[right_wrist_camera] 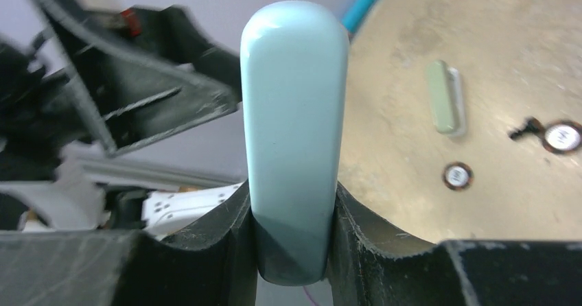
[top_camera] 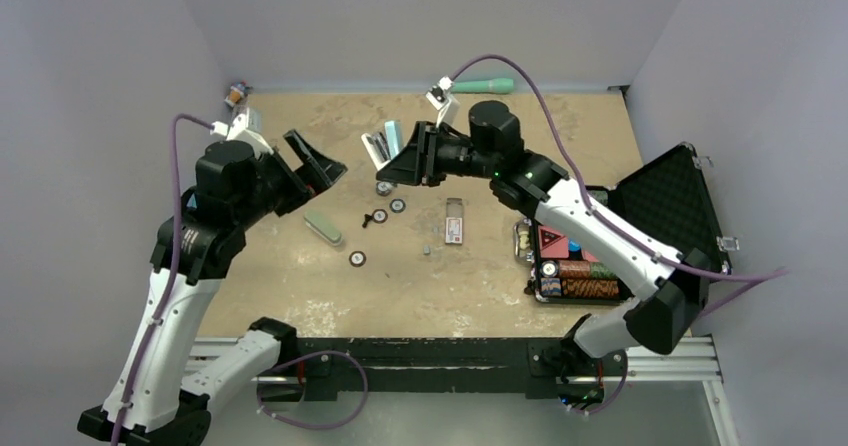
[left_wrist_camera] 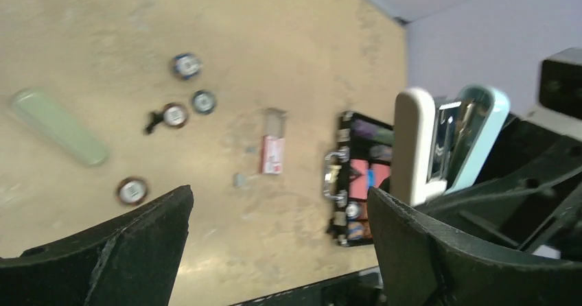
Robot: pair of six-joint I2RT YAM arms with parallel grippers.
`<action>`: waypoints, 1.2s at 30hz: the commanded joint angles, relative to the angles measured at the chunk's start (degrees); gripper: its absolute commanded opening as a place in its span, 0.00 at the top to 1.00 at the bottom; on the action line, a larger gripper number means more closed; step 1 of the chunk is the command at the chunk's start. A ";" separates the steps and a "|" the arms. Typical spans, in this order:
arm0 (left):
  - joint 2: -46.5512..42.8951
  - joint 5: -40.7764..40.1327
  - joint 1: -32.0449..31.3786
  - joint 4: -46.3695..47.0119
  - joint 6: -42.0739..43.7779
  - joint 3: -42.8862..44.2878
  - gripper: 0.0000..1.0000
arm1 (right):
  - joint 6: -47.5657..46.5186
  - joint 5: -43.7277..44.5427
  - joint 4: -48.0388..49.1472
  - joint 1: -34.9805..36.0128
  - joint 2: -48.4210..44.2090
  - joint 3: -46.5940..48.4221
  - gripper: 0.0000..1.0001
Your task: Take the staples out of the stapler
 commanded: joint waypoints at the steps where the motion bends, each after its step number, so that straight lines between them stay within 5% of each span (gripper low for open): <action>1: -3.36 -14.41 0.14 -15.26 6.05 -3.88 0.00 | -4.65 6.00 -10.60 0.15 4.43 4.54 1.00; 11: -12.28 -28.12 0.24 -21.17 7.20 -14.21 0.00 | -13.24 15.84 -25.60 5.44 20.90 20.43 1.00; 22: -15.37 -27.40 0.85 -15.59 13.05 -25.28 0.00 | -15.22 19.17 -29.62 8.30 41.10 36.69 1.00; 36: -18.21 -25.54 0.68 -15.41 17.19 -24.48 0.05 | -16.31 25.30 -29.11 9.30 56.31 48.44 1.00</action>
